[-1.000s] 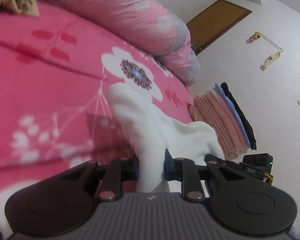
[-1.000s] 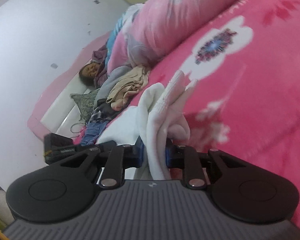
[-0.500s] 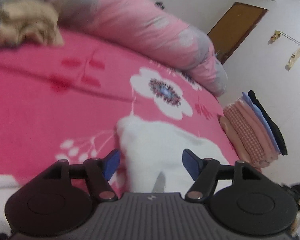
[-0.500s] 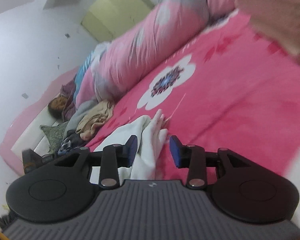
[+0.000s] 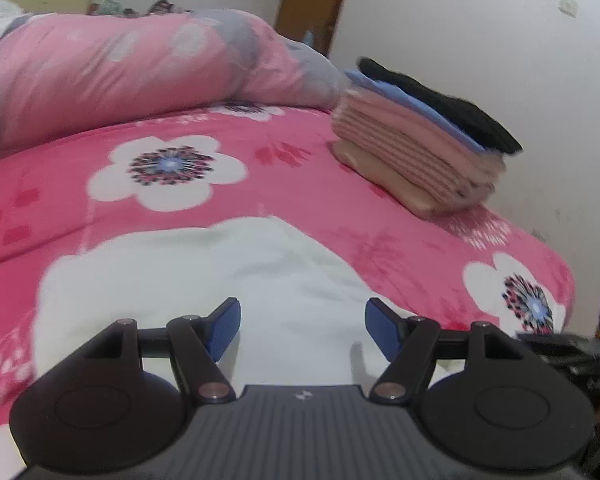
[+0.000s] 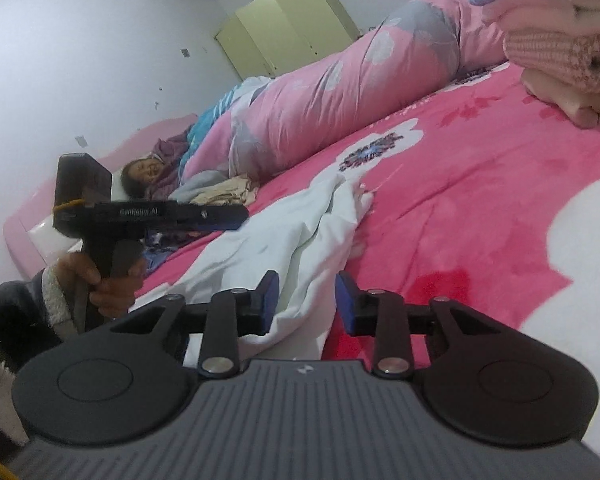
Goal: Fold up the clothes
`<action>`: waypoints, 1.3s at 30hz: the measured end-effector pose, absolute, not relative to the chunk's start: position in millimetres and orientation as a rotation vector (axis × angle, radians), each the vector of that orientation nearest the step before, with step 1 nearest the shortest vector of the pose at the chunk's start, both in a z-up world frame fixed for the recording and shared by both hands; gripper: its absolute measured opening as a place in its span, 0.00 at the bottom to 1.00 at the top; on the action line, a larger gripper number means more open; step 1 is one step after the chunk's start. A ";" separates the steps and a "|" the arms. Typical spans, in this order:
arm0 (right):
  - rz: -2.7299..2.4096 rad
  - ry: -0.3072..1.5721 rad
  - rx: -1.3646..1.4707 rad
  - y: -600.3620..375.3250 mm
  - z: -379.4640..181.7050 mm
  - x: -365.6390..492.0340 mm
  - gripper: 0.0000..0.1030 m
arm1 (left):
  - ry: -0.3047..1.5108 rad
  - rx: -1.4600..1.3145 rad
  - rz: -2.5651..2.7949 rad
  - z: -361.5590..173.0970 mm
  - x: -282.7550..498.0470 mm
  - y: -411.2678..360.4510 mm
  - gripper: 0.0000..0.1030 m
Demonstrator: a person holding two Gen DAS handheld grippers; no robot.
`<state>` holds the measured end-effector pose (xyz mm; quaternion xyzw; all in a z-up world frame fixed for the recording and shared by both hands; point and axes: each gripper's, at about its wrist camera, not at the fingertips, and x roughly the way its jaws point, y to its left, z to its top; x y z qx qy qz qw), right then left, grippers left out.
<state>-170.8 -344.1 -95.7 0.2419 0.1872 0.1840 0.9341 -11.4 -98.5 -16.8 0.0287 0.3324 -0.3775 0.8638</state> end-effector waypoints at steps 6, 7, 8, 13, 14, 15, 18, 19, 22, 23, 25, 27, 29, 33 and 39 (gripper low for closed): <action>0.421 0.432 0.452 -344.9 -94.9 -146.7 0.15 | 0.725 0.073 -0.782 -21.0 -11.1 -113.1 0.67; 0.433 0.444 0.432 -342.3 -95.1 -143.2 0.14 | 0.729 0.072 -0.782 -20.7 -9.0 -115.9 0.67; 0.454 0.451 0.415 -339.0 -95.5 -139.5 0.11 | 0.734 0.075 -0.785 -20.6 -7.5 -119.1 0.68; 0.536 0.438 0.345 -323.9 -94.7 -138.4 0.07 | 0.763 0.107 -0.797 -22.9 -2.3 -137.8 0.71; 0.545 0.438 0.326 -321.7 -94.4 -137.8 0.07 | 0.768 0.112 -0.794 -23.8 -0.9 -141.5 0.71; 0.551 0.439 0.310 -320.4 -93.6 -136.8 0.07 | 0.773 0.116 -0.791 -24.7 0.5 -144.8 0.70; 0.579 0.438 0.238 -317.6 -88.9 -133.6 0.06 | 0.794 0.133 -0.769 -28.6 4.9 -155.7 0.61; 0.589 0.436 0.215 -317.4 -86.5 -132.9 0.06 | 0.804 0.143 -0.757 -30.1 6.5 -159.3 0.55; 0.641 0.432 0.178 -317.8 -82.3 -129.2 0.06 | 0.824 0.166 -0.721 -34.1 11.0 -167.4 0.43; 0.651 0.442 0.171 -317.5 -83.5 -127.4 0.06 | 0.827 0.163 -0.712 -34.8 12.0 -168.1 0.39; 0.663 0.463 0.174 -319.0 -86.8 -124.6 0.06 | 0.831 0.136 -0.704 -34.5 14.1 -165.4 0.25; 0.663 0.472 0.212 -325.5 -88.7 -124.7 0.09 | 0.828 0.100 -0.703 -33.3 16.2 -160.1 0.18; 0.658 0.443 0.309 -340.4 -86.4 -125.5 0.10 | 0.823 0.062 -0.704 -32.2 18.0 -154.0 0.17; 0.584 0.411 0.602 -375.9 -91.7 -107.8 0.41 | 0.824 -0.026 -0.689 -36.7 23.8 -140.7 0.17; 0.510 0.481 0.743 -386.8 -99.1 -68.1 0.42 | 0.855 -0.131 -0.693 -44.5 35.3 -128.5 0.23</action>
